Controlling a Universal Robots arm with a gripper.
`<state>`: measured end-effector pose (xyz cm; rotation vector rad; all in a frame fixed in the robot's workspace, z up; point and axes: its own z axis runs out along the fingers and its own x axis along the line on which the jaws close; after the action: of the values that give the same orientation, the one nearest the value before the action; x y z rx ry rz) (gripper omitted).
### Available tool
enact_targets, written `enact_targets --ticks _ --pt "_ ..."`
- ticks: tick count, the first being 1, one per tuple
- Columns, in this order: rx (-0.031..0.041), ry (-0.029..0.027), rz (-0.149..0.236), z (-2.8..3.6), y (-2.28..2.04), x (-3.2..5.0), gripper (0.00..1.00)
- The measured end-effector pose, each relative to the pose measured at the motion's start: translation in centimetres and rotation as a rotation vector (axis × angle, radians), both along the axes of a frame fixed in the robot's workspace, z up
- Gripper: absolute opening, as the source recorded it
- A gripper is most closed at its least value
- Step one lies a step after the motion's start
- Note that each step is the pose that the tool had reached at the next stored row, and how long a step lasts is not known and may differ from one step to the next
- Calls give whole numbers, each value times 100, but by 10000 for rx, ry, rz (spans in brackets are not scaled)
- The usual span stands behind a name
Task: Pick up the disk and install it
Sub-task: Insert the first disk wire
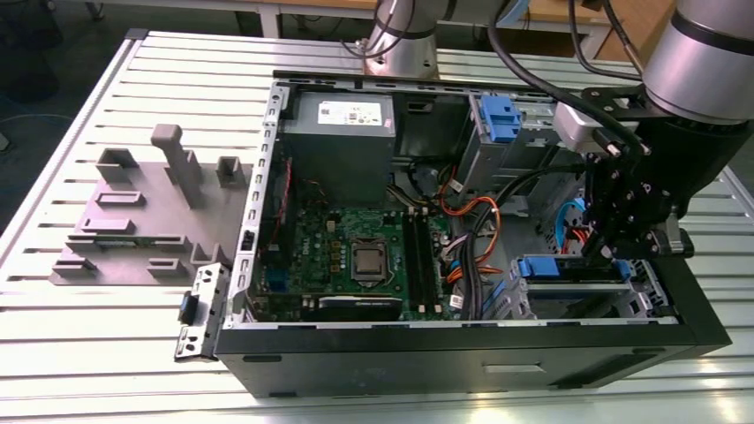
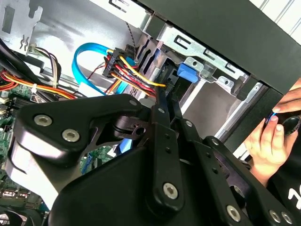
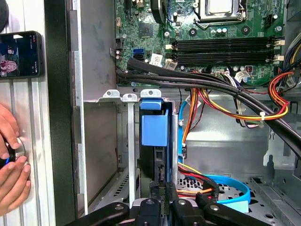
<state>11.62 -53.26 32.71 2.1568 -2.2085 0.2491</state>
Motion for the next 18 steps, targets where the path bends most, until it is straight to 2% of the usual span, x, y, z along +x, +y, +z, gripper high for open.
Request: enact_targets --ticks 8,9,10,12,16,18 --pt "4 1 0 -1 0 0 17" --pt "4 0 0 3 -1 0 24" --pt "5 0 0 12 -1 0 24" --pt "28 0 -1 42 0 0 24" --pt "44 12 0 151 0 0 24" --pt "66 17 0 186 0 0 24"
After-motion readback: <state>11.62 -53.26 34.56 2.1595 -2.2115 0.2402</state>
